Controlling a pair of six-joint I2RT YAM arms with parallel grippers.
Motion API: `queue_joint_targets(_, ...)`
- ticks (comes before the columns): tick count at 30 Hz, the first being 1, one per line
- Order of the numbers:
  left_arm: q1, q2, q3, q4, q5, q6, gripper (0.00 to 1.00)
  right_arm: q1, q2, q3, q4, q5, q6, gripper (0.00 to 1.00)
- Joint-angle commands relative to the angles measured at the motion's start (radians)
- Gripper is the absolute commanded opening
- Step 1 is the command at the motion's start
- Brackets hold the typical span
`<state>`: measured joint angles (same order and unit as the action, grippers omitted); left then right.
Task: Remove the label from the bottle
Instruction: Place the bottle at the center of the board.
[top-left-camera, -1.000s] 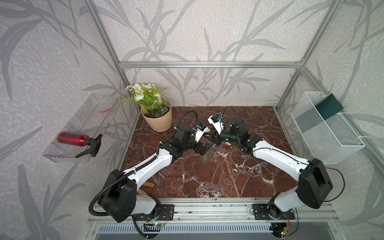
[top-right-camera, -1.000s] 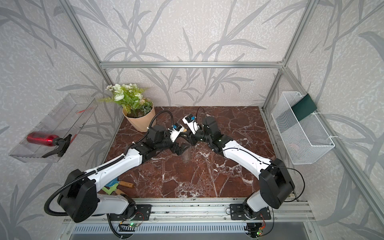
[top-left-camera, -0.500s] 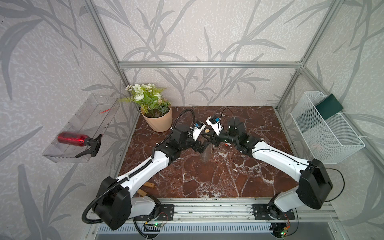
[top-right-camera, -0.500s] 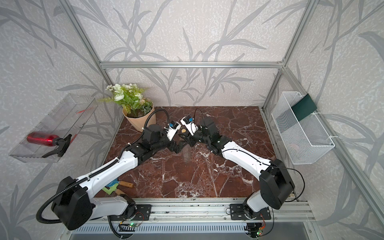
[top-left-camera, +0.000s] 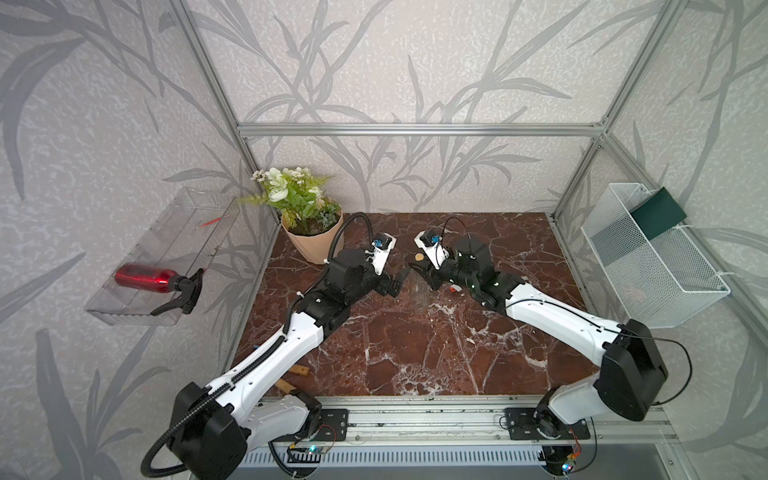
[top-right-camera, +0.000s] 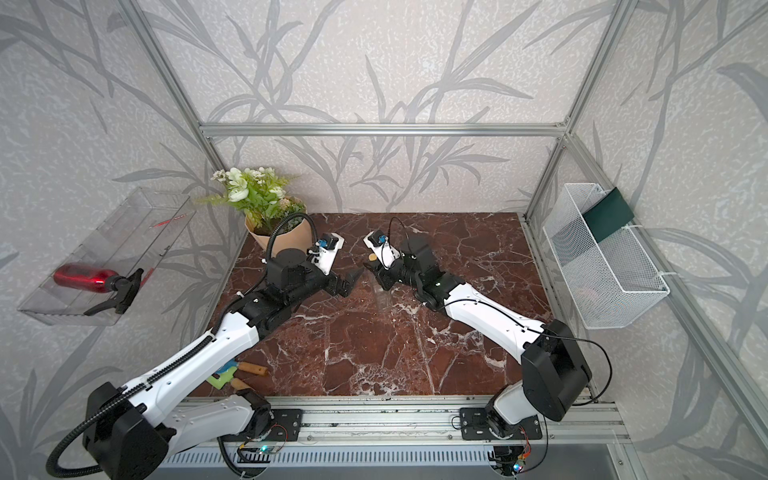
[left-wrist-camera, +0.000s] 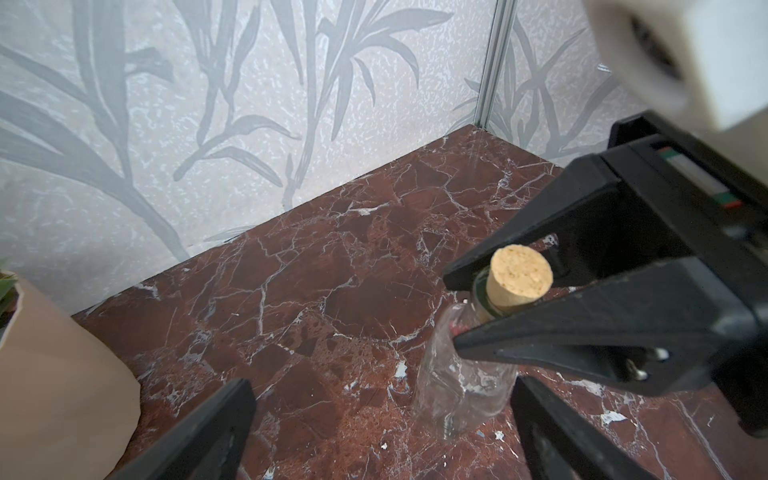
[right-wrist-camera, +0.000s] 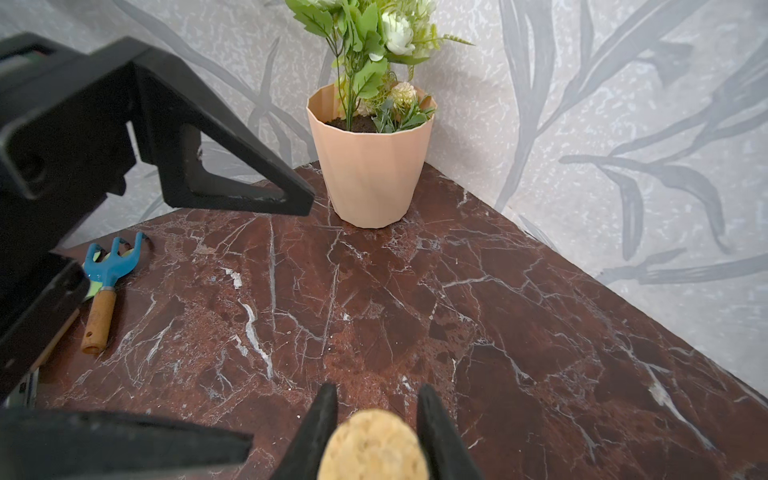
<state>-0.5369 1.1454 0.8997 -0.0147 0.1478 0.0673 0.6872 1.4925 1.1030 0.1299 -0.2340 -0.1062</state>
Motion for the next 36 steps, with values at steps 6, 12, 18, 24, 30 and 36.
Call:
queue_joint_targets(6, 0.004, 0.003, 0.002, 0.005, -0.017, -0.011, 0.99, -0.018, -0.029, -0.025, 0.041, 0.036, 0.025, 0.15)
queue_joint_targets(12, 0.003, 0.021, 0.008, 0.014, -0.013, -0.014, 0.99, -0.023, -0.025, -0.032, 0.033, 0.047, 0.032, 0.44)
queue_joint_targets(18, 0.004, 0.033, 0.01, 0.016, -0.011, -0.018, 0.99, -0.026, -0.015, -0.028, 0.034, 0.046, 0.034, 0.54)
queue_joint_targets(24, 0.004, 0.034, 0.011, 0.015, -0.018, -0.019, 0.99, -0.027, -0.012, -0.025, 0.036, 0.041, 0.036, 0.58)
queue_joint_targets(30, 0.004, 0.033, 0.009, 0.015, -0.028, -0.021, 0.99, -0.028, -0.017, -0.019, 0.034, 0.042, 0.041, 0.75)
queue_joint_targets(36, 0.003, 0.033, 0.011, 0.015, -0.039, -0.025, 0.99, -0.028, -0.032, -0.004, 0.013, 0.054, 0.048, 0.93)
